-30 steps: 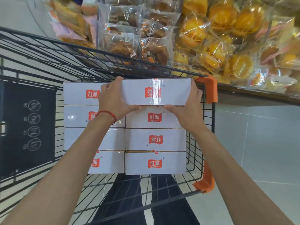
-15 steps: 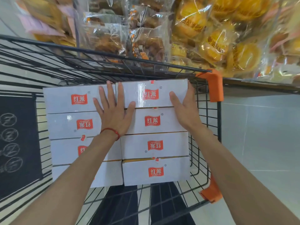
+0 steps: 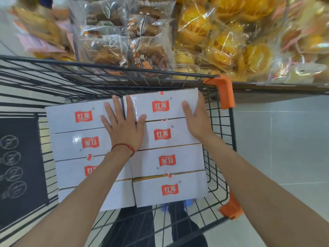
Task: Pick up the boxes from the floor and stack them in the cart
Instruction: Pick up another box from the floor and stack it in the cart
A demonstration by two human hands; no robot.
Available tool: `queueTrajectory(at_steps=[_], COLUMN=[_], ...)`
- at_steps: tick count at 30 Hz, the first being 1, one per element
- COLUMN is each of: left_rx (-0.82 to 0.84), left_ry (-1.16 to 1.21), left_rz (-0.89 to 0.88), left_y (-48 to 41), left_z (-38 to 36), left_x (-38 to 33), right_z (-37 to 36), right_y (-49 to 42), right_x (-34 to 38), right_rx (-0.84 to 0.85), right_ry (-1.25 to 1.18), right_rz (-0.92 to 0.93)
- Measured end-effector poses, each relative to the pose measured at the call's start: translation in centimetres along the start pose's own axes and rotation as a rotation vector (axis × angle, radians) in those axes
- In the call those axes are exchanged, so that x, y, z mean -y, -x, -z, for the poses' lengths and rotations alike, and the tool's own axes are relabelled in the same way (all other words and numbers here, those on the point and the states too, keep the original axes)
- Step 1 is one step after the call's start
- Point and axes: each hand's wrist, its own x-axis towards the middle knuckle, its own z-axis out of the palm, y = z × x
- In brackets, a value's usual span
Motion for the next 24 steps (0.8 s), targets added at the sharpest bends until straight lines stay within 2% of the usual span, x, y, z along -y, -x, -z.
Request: queueTrajectory(at_steps=[3,7,9,15,24], left_rx=[0.022,0.003,-0.036,-0.043,0.198], left_ry=[0.057,0.451,0.535,0.583,0.498], left_rz=[0.04,-0.122,-0.198,-0.408,-0.696], left_y=[1.1,5.7,8.9,20.9,36.5], left_z=[1.8,4.8,6.1,7.7,4.0], left_x=[-2.1,-5.6,-7.6,-15.2,-28.1], right_z=[0.8,3.4,5.7,13.1,28.0], right_y=[1.3,8.2,12.7,24.8,39.5], right_x=[0.2,0.0,-0.4,-4.5,-13.1], right_rx=[0.028,-0.07,-0.136,-0.249,-0.463], right_ry=[-0.011,-0.127,-0.21,-0.422,-0.569], right_rz=[-0.037,0.028,0.065,0.052,-0.011])
